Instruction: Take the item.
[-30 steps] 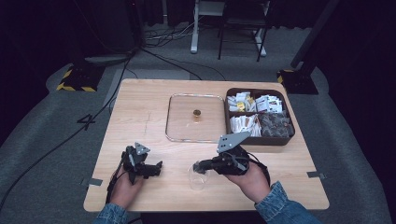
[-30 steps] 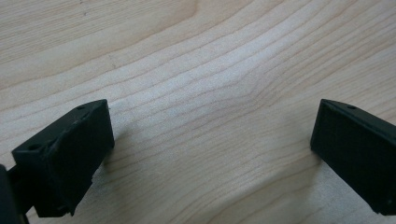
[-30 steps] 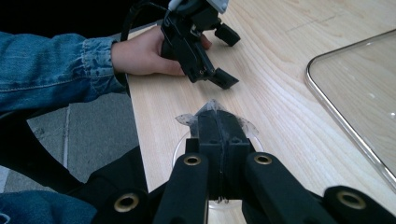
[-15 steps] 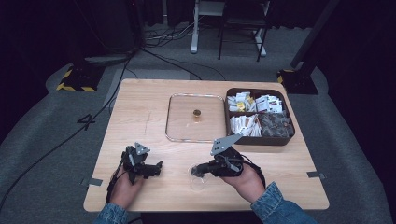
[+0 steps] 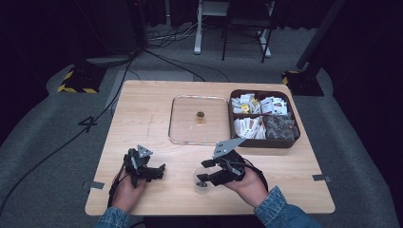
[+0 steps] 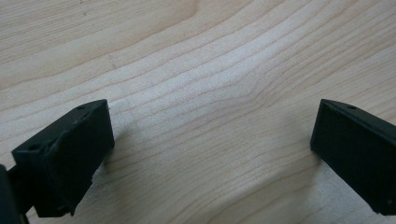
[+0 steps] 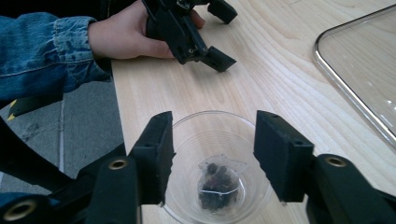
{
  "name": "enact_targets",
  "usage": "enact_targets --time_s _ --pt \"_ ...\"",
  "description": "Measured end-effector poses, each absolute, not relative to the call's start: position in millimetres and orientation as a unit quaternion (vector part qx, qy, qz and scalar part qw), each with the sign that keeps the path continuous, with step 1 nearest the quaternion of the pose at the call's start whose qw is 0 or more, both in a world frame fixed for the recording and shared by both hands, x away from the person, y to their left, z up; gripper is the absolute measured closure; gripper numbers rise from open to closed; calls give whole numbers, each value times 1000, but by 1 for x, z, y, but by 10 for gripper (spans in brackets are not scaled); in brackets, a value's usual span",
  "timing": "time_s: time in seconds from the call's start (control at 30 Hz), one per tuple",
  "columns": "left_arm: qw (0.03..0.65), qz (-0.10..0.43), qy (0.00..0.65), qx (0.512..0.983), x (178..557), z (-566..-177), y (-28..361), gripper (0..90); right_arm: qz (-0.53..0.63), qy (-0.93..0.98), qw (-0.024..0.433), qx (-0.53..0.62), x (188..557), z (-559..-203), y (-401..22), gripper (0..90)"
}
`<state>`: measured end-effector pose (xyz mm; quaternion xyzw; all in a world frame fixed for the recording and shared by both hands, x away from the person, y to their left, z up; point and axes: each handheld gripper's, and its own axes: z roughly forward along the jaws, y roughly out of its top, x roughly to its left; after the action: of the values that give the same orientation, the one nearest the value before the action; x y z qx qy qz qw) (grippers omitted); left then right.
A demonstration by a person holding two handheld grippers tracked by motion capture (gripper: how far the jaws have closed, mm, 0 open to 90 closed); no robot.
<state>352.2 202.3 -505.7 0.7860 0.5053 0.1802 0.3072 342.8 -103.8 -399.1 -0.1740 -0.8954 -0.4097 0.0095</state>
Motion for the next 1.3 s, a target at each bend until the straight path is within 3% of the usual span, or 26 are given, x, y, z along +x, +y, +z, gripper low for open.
enact_targets --time_s 0.53,1.3 --pt "305 181 505 787 353 -505 202 0 -447 -870 -52 -202 343 -372 -141 182" --pt "305 181 507 786 353 -505 202 0 -438 -848 -116 -276 353 -365 -219 155"
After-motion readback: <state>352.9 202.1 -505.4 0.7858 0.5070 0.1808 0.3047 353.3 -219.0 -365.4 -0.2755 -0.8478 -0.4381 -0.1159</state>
